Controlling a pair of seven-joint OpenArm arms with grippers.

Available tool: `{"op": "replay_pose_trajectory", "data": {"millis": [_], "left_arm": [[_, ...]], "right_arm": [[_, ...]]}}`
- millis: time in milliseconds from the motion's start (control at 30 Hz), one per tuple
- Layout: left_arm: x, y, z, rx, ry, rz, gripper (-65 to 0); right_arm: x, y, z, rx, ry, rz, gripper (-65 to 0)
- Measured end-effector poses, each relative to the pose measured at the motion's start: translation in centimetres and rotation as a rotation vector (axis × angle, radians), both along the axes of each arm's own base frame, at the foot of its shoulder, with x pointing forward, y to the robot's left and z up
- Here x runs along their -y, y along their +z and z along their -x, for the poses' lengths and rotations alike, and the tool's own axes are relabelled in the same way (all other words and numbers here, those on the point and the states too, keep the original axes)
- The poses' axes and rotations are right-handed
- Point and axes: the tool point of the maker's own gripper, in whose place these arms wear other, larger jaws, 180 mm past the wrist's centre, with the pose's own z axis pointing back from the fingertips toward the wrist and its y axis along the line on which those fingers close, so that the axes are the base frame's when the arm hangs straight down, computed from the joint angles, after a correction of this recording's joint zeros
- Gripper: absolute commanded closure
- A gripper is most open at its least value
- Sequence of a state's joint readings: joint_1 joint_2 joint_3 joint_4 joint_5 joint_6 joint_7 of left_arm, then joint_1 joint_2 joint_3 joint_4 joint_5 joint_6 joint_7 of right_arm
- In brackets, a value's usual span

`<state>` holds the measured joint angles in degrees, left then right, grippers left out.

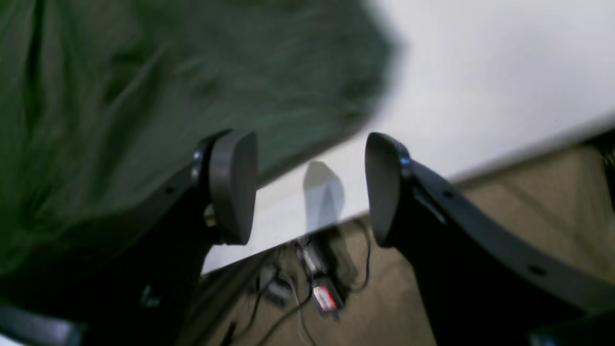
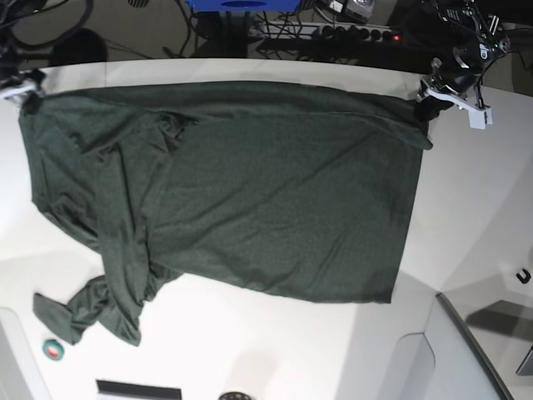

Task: Layout the t-shirt on the table in an organized manner, then fold the t-shirt properly
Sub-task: 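Lift both held corners and drag the shirt toward the robot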

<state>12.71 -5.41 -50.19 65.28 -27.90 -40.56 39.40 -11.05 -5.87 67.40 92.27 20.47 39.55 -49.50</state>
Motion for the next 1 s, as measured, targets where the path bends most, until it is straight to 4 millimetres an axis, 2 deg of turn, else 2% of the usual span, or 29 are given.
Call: {"op": "replay_pose_trajectory", "data": {"millis": [67,100,200,333,433,567,700,1000], "left_arm": [[0.0,0.0,0.0,0.001,0.0,0.0,0.0],[0.0,0.0,0.0,0.002,0.0,0.0,0.0],[0.0,0.0,0.0,0.001,0.0,0.002,0.0],[0.0,0.1,0.0,0.001,0.0,0.001,0.0],[0.0,0.1,0.0,0.0,-0.001,0.001,0.0],[0.0,0.1,0.0,0.0,-0.001,0.001,0.0],[0.0,0.1,0.0,0.0,-0.001,0.001,0.0],[0.0,0.0,0.0,-0.001,-0.002,0.001,0.0]], "right_arm": [[1.9,0.4,1.1,0.022,-0.099,0.007,-33.9],[2.2,0.1,1.4,0.022,-0.125,-0.007,-34.1],[2.0,-2.2,2.5,-0.055,-0.13,-0.099,-34.1],[2.5,-4.4,2.1,-0.075,-0.141,-0.197,-34.4],[1.6,-5.6,1.7,-0.056,-0.147,-0.271,-39.8],[2.1,-5.3,1.3,0.004,-0.169,-0.305,-45.8],[2.7,-5.7,0.9,0.032,-0.185,-0.333,-45.5],[1.5,-6.0,-1.5,0.041,-0.095,-0.35,-45.3]]}}
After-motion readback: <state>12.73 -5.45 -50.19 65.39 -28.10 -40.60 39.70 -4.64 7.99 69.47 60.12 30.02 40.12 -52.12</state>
